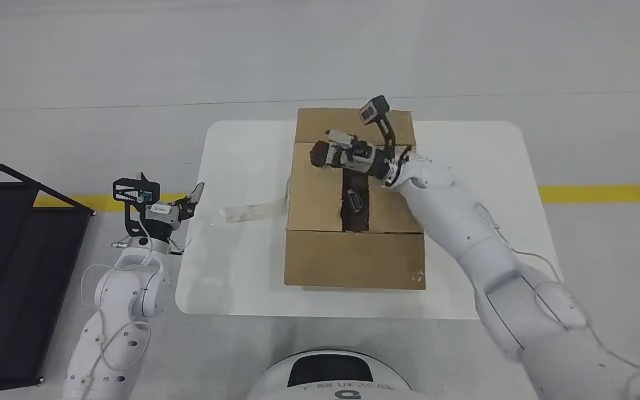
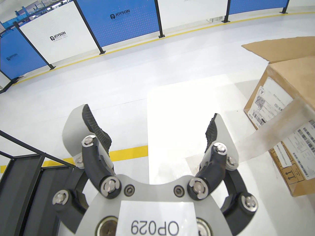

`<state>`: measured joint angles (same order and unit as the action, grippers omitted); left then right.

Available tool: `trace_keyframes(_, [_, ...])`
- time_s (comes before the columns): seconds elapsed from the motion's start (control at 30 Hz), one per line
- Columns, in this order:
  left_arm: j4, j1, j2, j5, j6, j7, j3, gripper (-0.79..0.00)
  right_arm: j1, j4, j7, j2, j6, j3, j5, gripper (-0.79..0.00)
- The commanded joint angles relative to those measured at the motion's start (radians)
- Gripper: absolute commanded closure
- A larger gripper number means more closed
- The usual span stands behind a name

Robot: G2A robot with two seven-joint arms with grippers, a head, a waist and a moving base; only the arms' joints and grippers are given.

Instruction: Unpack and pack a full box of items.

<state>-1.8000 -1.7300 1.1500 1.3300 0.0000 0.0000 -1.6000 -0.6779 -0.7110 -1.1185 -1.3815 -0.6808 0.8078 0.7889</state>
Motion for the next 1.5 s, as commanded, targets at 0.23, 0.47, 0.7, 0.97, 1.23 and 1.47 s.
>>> trace_keyframes(0.23, [0.000,0.000,0.000,0.000,0.000,0.000,0.000,-0.785,0.019,0.020,0.042,0.034,-0.062,0.056,-0.147,-0.785])
trace_keyframes(0.47, [0.000,0.000,0.000,0.000,0.000,0.000,0.000,-0.785,-0.097,-0.041,0.047,0.132,-0.023,0.184,-0.314,-0.785])
trace_keyframes(0.7, [0.000,0.000,0.000,0.000,0.000,0.000,0.000,-0.785,-0.185,-0.194,0.071,0.161,0.130,0.203,-0.407,-0.785])
trace_keyframes(0.97, [0.000,0.000,0.000,0.000,0.000,0.000,0.000,-0.785,-0.185,-0.256,0.027,0.137,0.168,0.154,-0.328,-0.785])
trace_keyframes(1.23, [0.000,0.000,0.000,0.000,0.000,0.000,0.000,-0.785,-0.102,-0.128,-0.024,0.089,0.150,0.125,-0.104,-0.683])
trace_keyframes(1.47, [0.000,0.000,0.000,0.000,0.000,0.000,0.000,-0.785,-0.014,-0.061,0.001,0.025,0.166,0.020,-0.121,-0.711])
